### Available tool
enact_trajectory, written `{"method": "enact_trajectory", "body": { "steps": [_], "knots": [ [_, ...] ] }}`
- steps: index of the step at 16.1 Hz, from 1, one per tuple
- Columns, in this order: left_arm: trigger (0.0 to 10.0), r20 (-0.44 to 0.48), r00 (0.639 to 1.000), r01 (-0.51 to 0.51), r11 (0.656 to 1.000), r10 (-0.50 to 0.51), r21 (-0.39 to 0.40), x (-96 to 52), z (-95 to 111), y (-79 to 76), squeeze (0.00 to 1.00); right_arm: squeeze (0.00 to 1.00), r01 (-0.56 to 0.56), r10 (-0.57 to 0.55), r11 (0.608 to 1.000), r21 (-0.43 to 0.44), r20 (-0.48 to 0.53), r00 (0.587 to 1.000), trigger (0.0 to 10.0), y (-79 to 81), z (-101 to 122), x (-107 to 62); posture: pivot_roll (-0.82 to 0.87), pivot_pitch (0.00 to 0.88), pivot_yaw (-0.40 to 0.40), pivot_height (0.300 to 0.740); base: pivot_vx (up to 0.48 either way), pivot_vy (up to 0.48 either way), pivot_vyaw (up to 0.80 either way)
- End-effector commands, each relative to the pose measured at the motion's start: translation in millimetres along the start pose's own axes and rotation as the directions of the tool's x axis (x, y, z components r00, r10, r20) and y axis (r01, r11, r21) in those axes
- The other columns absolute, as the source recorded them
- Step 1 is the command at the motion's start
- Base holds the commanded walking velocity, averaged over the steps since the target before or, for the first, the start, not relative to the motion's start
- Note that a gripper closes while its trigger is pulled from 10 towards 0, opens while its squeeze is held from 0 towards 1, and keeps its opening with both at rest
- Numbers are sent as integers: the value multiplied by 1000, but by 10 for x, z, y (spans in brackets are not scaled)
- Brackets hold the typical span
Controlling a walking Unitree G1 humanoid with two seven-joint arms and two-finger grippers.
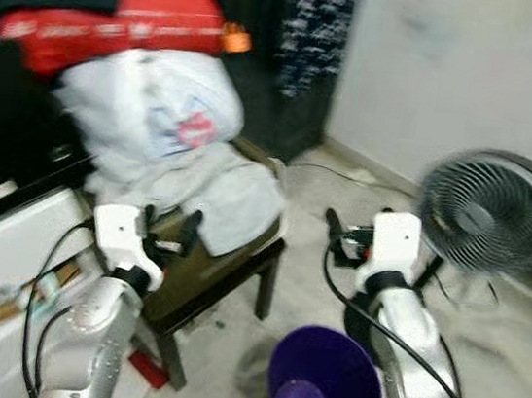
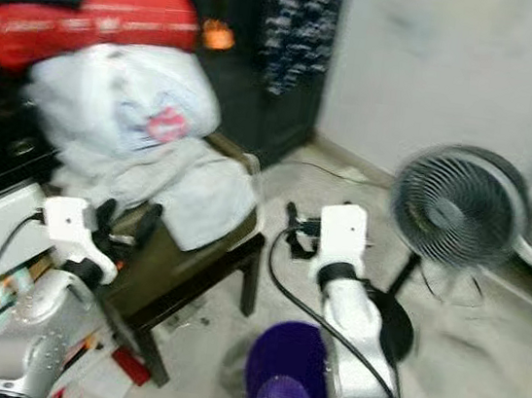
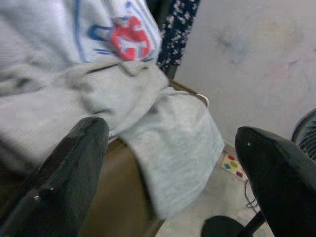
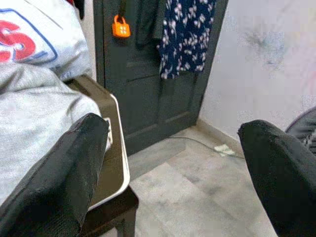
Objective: Clean up the room
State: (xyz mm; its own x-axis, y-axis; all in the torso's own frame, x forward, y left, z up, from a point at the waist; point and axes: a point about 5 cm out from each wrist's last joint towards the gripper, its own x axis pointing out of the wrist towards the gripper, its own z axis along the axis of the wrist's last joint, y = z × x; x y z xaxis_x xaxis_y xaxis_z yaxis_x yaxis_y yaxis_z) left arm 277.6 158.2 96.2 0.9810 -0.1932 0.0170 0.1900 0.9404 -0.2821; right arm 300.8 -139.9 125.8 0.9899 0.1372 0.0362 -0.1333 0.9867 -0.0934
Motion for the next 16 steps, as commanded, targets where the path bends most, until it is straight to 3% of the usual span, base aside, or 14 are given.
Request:
{"method": "enact_trajectory", "body": {
  "steps": [1,7,16],
  "knots": [
    [10000,0,1000,-16,1000,16,16,-4,20,53,0,0,-12,12,1000,13,10,1000,10000,40,34,20,-158,11,-7,740,0,0,794],
    [10000,18,996,-86,995,85,40,-27,52,135,0,0,-5,5,1000,25,12,1000,10000,29,31,15,-156,10,1,740,0,0,794],
    [10000,5,995,-100,992,100,82,7,32,139,0,0,-16,15,999,37,18,1000,10000,60,31,38,-152,2,2,740,0,0,794]
  ]
}}
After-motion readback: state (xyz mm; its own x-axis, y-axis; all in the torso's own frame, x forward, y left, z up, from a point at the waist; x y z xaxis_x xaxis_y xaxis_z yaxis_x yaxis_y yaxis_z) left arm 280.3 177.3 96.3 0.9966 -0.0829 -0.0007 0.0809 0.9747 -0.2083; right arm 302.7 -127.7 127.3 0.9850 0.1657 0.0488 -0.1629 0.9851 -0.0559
